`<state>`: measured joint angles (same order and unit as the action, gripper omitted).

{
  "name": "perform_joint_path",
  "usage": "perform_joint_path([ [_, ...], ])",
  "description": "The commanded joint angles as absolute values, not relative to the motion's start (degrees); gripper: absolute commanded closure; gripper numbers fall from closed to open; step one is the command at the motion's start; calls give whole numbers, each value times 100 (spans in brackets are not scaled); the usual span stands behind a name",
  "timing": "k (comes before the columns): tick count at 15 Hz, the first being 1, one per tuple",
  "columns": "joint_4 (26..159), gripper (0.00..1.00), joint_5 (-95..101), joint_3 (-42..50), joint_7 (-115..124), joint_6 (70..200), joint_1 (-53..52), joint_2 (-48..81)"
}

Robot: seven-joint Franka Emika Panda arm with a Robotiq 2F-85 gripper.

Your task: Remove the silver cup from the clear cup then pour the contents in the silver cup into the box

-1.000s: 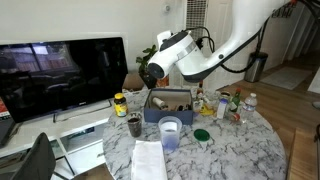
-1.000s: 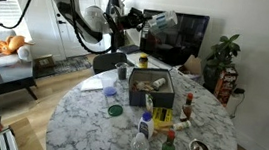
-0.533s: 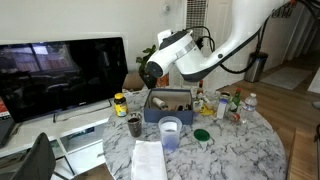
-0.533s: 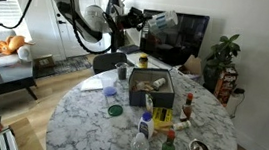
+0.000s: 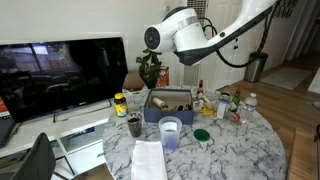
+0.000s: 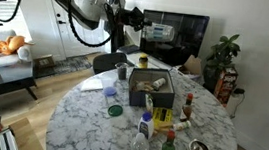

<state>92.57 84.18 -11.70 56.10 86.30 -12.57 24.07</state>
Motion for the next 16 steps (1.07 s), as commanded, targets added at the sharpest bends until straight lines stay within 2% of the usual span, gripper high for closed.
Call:
perform_joint_path([
  [1,9587,99,7471,-1220,5415,9367,-1003,1889],
  [9,10277,99,5618,-1024,5108,11524,-621,1084],
  [16,11641,99,3273,-895,4213,12789,-595,64],
])
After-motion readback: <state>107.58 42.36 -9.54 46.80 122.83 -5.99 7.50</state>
